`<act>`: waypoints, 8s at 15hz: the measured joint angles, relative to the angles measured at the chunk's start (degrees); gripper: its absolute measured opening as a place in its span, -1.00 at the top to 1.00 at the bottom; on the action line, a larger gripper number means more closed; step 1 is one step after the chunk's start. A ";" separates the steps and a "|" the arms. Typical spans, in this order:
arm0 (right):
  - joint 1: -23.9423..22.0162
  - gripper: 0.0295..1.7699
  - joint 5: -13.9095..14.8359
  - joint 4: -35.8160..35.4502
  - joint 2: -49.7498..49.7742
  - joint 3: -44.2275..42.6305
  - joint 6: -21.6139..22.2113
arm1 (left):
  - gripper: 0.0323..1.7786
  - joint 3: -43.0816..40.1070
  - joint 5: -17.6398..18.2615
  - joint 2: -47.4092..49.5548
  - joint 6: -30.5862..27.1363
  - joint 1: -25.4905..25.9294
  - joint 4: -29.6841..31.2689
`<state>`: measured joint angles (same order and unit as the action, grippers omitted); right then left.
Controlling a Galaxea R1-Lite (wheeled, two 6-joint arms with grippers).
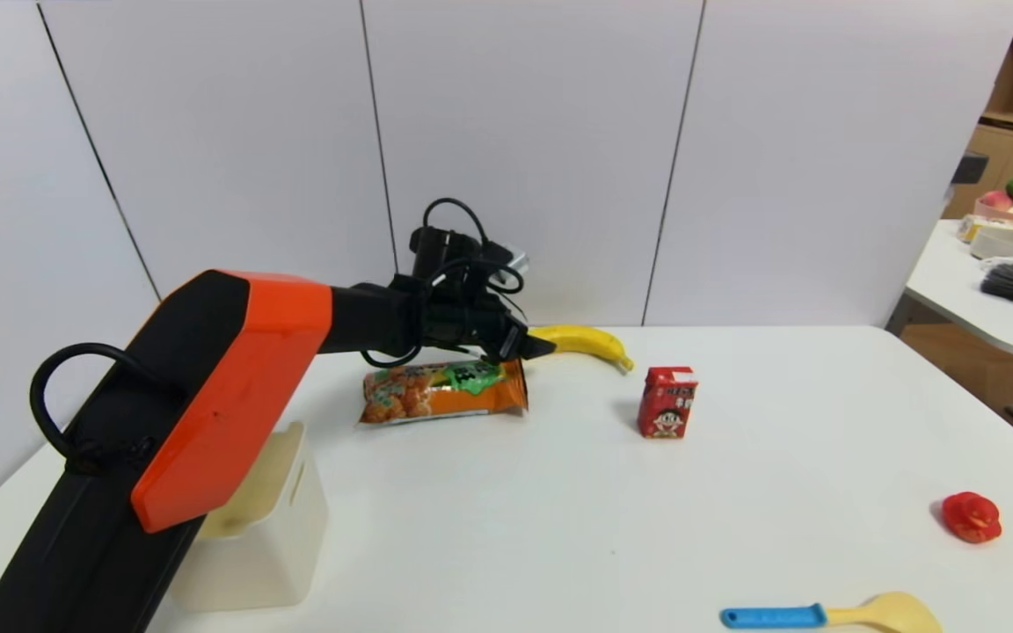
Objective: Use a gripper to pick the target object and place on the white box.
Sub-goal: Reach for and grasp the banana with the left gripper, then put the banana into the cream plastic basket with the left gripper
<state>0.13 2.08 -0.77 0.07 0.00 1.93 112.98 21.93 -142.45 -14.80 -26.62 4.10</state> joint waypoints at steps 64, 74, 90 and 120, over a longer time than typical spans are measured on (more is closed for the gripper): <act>0.00 -0.92 0.02 0.00 0.00 0.00 0.05 | 0.46 0.30 -0.07 -5.81 0.67 2.04 5.18; 0.00 -0.92 0.02 0.00 0.00 0.00 0.02 | 0.46 0.17 -0.11 -2.79 0.02 2.01 3.62; 0.02 -0.92 0.00 0.02 0.00 0.00 0.00 | 0.46 -0.41 -0.24 10.25 -0.22 2.67 -0.29; -0.02 -0.92 0.02 0.02 0.00 0.00 0.00 | 0.46 -43.12 -15.96 75.41 -3.44 21.92 -17.32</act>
<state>0.11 2.11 -0.74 0.07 0.00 1.93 69.86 5.97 -67.04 -18.24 -4.71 -13.23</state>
